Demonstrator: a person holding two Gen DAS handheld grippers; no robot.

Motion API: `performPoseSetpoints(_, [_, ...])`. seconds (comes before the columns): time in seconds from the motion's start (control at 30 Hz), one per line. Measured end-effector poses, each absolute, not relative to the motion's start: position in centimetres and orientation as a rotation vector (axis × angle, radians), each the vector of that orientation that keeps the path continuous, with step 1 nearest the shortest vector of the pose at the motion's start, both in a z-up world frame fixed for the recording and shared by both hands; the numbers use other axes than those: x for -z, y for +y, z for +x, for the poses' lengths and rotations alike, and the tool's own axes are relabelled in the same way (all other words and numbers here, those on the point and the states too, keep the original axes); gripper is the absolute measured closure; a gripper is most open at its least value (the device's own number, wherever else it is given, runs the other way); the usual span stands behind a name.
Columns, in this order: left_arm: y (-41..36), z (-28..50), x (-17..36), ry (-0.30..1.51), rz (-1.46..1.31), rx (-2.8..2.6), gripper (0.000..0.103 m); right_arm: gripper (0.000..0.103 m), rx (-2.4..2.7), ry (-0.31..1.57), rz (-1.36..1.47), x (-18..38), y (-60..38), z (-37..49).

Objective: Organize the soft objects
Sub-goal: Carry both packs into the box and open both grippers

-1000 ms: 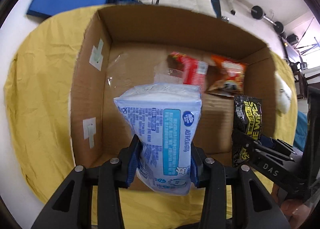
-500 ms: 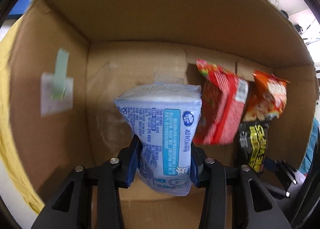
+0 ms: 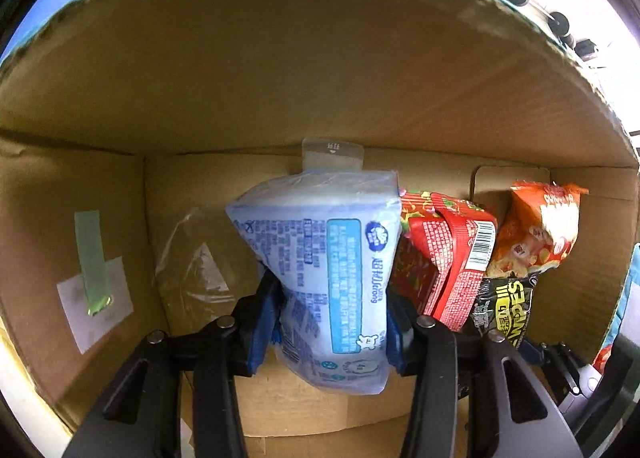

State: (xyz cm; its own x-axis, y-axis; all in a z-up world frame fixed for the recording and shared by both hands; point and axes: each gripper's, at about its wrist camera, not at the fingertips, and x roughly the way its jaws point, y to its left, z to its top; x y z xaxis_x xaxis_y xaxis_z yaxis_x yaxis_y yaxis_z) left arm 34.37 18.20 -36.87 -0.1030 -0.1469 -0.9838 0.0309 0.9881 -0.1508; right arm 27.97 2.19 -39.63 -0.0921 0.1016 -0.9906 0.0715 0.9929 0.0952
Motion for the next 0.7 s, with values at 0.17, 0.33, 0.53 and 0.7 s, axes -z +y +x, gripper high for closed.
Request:
performPoseSetpoints(0.17, [17.7,33.9,36.6,1.671,-0.084,0.144,0.055,0.044,-0.021,1.67,0.134,39.4,2.5,28.1])
performPoseSetpoints(0.33, [17.6,33.5,36.7,1.693,-0.058,0.091,0.054,0.033,-0.014,1.658,0.138,39.7,2.1,27.6])
performPoseSetpoints(0.53, [17.2,32.8,36.2,1.688,-0.048,0.077,0.054,0.031,-0.021,1.635,0.142,38.6,1.8,26.8])
performPoseSetpoints(0.7, [16.8,32.1,34.9,1.665,-0.056,0.078,0.041,0.024,-0.031,1.603,0.142,36.5,1.8,26.5])
